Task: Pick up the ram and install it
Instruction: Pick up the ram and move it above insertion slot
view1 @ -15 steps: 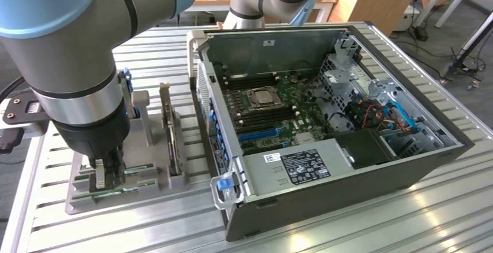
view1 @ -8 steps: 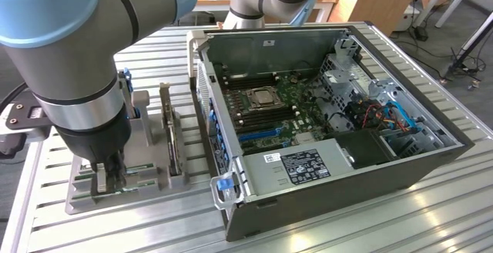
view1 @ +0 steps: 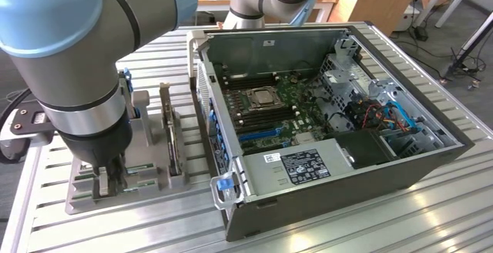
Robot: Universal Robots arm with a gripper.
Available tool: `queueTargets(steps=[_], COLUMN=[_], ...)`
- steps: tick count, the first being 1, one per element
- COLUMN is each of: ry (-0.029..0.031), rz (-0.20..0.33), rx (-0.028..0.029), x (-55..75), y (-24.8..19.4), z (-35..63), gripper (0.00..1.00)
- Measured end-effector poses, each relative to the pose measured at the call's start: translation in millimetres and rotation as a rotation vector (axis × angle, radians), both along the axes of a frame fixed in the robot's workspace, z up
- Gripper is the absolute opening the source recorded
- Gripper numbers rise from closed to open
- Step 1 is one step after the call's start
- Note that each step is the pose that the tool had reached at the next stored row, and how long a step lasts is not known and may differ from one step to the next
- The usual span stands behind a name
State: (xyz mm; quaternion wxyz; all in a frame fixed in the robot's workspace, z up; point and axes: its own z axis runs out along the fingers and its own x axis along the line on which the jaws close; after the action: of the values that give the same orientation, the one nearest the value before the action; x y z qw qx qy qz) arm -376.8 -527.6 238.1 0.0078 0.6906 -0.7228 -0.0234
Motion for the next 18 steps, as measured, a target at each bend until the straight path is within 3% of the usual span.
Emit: queueTargets(steps=[18], ry=[0.0002], rz=[0.000], rx=[-0.0002], x=[0.0], y=[-0.1], z=[-14.4], gripper=[0.30])
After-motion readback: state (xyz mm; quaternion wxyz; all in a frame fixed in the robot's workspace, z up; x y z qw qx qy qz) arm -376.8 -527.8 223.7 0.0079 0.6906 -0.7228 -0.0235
